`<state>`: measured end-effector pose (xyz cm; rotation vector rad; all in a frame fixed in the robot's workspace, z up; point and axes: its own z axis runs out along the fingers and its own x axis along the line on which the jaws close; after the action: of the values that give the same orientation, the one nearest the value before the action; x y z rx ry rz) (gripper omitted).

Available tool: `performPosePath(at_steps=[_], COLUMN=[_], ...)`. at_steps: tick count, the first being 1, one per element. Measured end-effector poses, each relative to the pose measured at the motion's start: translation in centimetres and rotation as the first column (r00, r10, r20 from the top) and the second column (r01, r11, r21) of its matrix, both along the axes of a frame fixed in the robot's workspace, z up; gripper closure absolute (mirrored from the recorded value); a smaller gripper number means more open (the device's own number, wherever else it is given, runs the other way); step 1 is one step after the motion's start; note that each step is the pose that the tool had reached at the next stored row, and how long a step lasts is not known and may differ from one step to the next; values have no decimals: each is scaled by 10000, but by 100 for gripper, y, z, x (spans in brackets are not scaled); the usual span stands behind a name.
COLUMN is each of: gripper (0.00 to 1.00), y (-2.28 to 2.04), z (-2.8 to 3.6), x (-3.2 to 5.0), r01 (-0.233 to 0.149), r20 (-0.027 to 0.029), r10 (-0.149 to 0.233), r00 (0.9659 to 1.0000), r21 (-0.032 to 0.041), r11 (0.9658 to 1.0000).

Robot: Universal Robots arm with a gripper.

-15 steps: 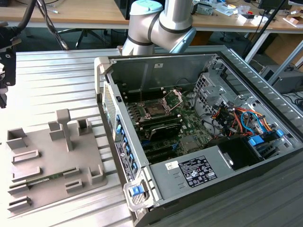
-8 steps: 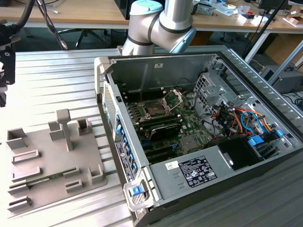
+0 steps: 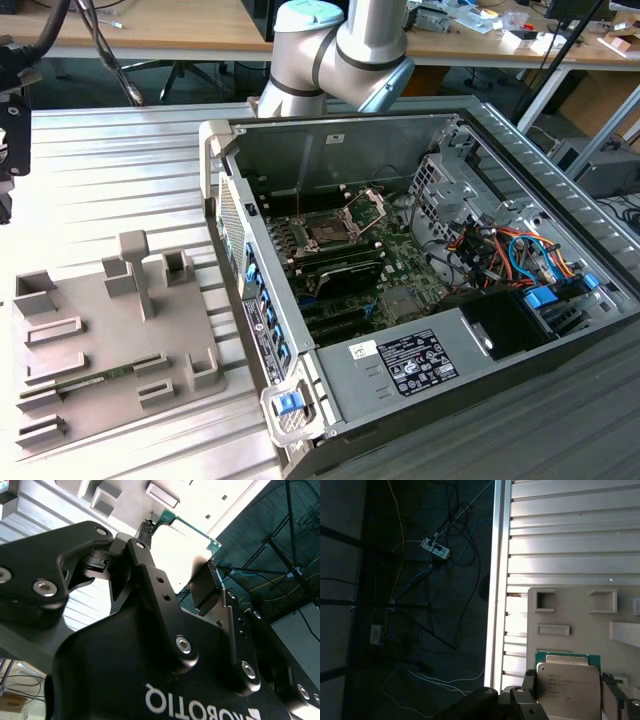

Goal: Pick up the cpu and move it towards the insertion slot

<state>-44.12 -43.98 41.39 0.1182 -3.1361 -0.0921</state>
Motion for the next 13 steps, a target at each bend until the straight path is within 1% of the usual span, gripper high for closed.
performPosePath(at_steps=[8,13], gripper=[45,45], y=[0,0], z=[22,46], x=[0,0], r01=[0,0], r20=[1,0], r10=[0,0], r00=[10000,10000], r21=[1,0], r11=[10000,10000])
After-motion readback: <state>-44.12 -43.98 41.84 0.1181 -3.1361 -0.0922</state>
